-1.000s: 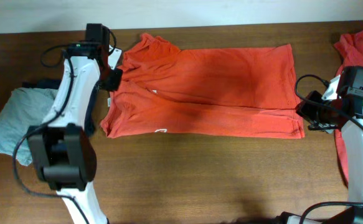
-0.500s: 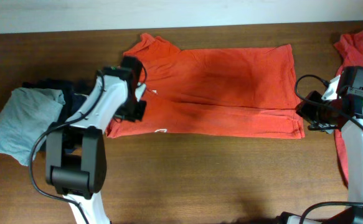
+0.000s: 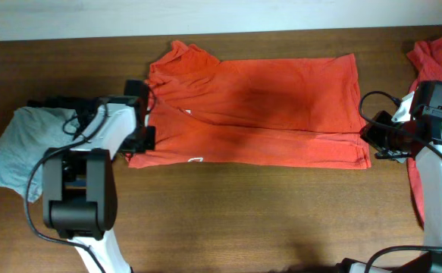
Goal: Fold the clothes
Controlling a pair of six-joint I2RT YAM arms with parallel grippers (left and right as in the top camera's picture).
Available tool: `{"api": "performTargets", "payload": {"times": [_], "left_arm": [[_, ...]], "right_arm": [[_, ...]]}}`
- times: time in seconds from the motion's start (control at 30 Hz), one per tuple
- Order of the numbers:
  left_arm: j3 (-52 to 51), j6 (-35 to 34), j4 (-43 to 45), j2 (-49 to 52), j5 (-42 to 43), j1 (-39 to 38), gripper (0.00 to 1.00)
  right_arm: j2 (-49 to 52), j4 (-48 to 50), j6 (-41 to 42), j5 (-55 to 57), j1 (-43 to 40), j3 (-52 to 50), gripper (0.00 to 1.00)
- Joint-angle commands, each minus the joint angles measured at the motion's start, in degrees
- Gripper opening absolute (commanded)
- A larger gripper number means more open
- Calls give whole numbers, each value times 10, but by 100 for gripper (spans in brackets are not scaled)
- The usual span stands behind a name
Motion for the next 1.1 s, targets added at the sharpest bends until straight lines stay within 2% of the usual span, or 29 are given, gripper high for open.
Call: {"api": "performTargets", "payload": {"times": [0.0,0.27,0.43,0.57,0.77,0.97,1.07], "left_arm": [[-2,-15,4,-2,-7,16,10],[0,-15,2,-8,7,20,10],[0,-12,1,-61,32,19,10],[0,30,21,-107,58,19,11],[-21,100,86,-103,122,16,11],[-65,117,151,-67,151,16,11],[-70,117,159,-42,151,16,11]], "right_arm": [[-3,-2,-6,12,-4,2,43],[38,-2,-6,11,-4,-25,44],[72,0,-29,-9,-4,-36,43],[96,3,-54,-32,-1,-42,43],[137,33,-55,-26,19,-79,42],[183,106,-53,-21,19,-96,20],[203,111,-53,-20,19,-96,13]]}}
